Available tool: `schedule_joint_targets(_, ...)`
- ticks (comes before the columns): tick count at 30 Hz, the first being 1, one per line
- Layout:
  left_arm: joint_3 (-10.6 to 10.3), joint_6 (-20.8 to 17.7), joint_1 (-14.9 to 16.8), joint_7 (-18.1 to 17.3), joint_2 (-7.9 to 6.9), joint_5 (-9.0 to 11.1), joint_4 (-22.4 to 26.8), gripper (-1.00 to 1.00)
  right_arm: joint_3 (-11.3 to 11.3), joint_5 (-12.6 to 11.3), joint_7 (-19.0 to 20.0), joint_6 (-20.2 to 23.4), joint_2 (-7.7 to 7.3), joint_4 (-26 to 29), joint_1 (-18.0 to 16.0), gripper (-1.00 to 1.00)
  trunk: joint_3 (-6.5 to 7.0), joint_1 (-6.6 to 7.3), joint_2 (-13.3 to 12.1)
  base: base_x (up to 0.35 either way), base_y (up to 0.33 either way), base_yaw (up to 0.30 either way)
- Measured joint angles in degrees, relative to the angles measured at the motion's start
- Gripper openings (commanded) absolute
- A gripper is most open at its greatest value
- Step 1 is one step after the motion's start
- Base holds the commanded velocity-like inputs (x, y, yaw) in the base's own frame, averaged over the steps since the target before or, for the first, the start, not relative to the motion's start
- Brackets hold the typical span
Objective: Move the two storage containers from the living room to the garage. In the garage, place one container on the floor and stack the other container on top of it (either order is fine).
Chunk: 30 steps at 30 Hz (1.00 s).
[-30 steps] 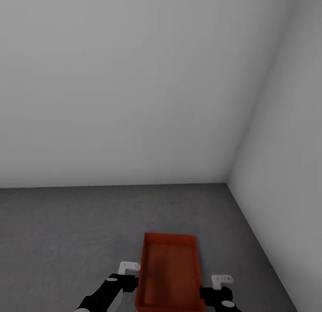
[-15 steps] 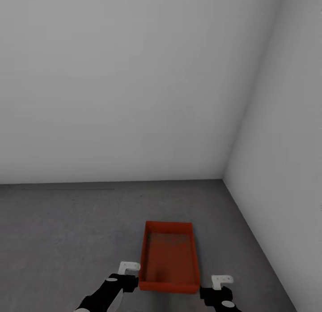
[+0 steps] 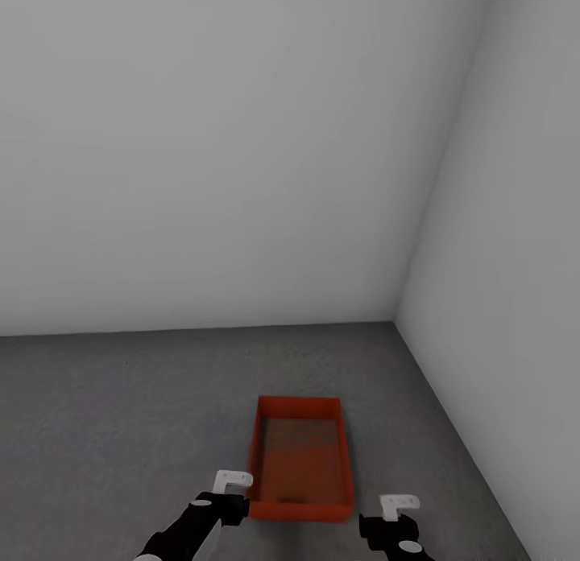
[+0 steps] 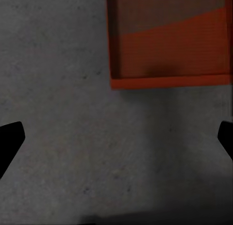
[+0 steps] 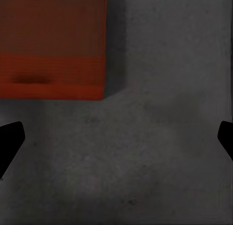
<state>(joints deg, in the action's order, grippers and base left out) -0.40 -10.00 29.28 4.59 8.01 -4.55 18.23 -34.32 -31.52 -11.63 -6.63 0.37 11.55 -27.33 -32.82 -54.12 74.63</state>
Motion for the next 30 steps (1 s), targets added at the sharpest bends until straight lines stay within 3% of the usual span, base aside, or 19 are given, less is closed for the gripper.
schedule_joint_targets(17, -0.22, 0.06, 0.00, -0.11, -0.10, 0.22, -1.01, 1.00, 0.01, -0.15, 0.00, 0.00, 0.27, -0.74, 0.04, 1.00, 0.01, 0.00, 0.00, 0.000, 0.000, -0.282)
schedule_joint_targets(27, -0.18, 0.40, 0.00, -0.17, -0.60, 0.34, -9.27, 1.00, 0.01, -0.41, 0.06, 0.31, 0.49, -1.49, 0.02, 1.00, 0.16, 0.00, 0.00, 0.000, 0.000, -0.286)
schedule_joint_targets(30, -0.17, 4.56, 0.00, -0.16, -0.62, 0.57, -13.45, 1.00, -0.02, -0.44, 0.11, 0.34, 0.51, -2.63, 0.05, 1.00, 0.23, 0.00, 0.00, 0.000, 0.000, -0.286)
